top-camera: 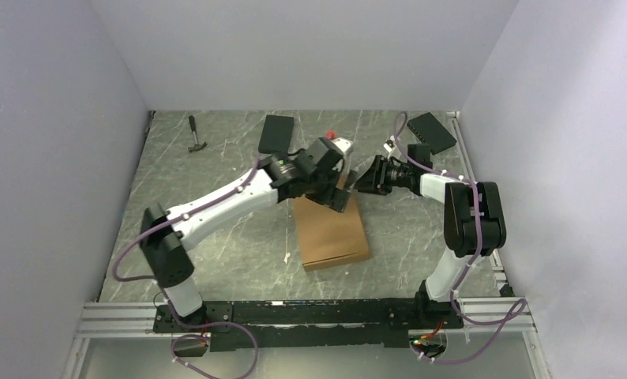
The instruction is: Fold the paper box
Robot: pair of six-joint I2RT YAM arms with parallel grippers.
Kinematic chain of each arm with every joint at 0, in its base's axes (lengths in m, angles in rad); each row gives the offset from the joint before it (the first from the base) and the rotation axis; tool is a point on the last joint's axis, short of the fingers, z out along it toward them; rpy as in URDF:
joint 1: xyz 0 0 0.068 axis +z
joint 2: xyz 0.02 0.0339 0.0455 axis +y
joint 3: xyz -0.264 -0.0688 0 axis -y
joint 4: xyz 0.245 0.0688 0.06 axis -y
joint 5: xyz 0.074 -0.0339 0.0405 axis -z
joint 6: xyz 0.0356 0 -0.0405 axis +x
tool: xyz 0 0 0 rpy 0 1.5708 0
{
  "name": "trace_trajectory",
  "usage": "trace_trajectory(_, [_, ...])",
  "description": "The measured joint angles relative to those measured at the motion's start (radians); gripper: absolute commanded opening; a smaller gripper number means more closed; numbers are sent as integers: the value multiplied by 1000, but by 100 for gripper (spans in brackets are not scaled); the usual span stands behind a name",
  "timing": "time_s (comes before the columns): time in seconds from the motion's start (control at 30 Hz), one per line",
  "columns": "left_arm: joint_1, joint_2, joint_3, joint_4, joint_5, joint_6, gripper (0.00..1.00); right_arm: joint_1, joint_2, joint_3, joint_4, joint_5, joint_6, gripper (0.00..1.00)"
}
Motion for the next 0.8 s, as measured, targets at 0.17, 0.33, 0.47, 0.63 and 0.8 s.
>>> trace_trajectory(0.17, [76, -158, -182, 64, 30, -45, 100, 3, 14, 30, -127, 82, -117, 59])
trace_trajectory(0.33, [126, -243, -336, 108, 40, -89, 96, -2, -17, 40, -224, 199, -238, 48])
trace_trajectory(0.47, [156, -315, -474, 127, 39, -143, 70, -9, -115, 39, -300, 296, -341, 12])
trace_trajectory(0.63, [212, -448, -681, 164, 27, -233, 46, 14, -225, 44, -397, 396, -496, 0])
trace_trajectory(0.8, [228, -465, -809, 243, 55, -293, 41, 85, -236, 3, -491, 454, -608, 0])
